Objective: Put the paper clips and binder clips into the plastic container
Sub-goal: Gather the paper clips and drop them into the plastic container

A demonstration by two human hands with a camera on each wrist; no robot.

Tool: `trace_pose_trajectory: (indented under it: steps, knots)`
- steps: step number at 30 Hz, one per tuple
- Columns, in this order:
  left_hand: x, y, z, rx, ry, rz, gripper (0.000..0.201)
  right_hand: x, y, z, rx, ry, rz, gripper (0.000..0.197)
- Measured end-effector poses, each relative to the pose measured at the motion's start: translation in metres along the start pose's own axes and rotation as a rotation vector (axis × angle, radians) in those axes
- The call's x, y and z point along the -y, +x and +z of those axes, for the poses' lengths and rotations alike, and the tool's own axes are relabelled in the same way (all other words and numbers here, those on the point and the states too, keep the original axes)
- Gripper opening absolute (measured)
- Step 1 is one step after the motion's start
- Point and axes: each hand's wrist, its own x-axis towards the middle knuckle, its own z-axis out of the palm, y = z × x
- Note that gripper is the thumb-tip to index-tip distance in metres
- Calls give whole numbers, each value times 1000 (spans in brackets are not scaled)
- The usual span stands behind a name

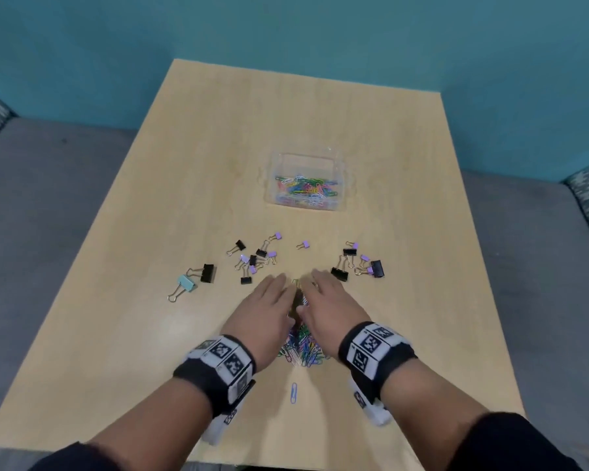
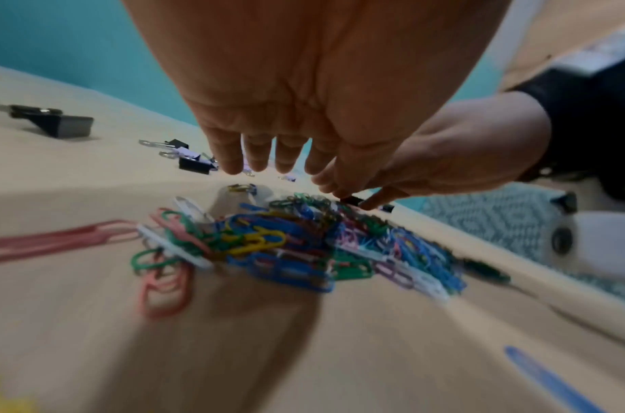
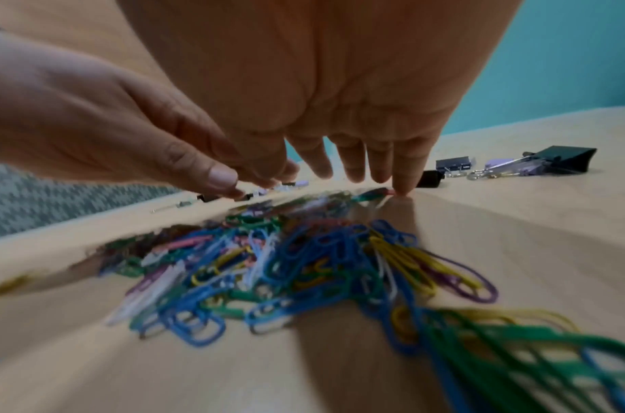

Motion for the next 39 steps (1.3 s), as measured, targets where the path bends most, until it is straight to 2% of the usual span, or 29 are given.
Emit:
trace_pose_trajectory:
  steps: [3,6,8,9,11,13,16,22,29,34,39]
  knots:
    - [2,-1,8,83,80,20,53,0,-9,4,48,-68,23,55]
    - [4,-27,2,-12,9,50,41,-5,-38,2,37,4,2,48]
    - [7,-52,-1,-115,-6,-59,42,-12,-63,2,-23,67,77,49]
    - [9,-66,-2,-139,-22,-156,50,-15,-75,3,-44,72,151,52]
    - [8,-86,1,-86,-72,-309,80,-16,-93,7,-2,101,299,66]
    - [1,-91,7,-13,-70,-326,97,-10,-97,14,54,122,346,80]
    - [-8,-70,18,-17,-24,-269,102,6,-78,19,30,55,293,85]
    - [-24,-21,18,-7,24,-215,78,26,-37,19,59,3,231,70]
    - [-21,-5,15,-77,78,-170,38,26,-28,7,43,-98,150,51]
    - [-18,-5,7,-64,132,-126,39,21,-27,-1,91,-86,121,48]
    - [-17,-3,2,-11,58,-154,33,19,-26,-8,119,-51,127,44]
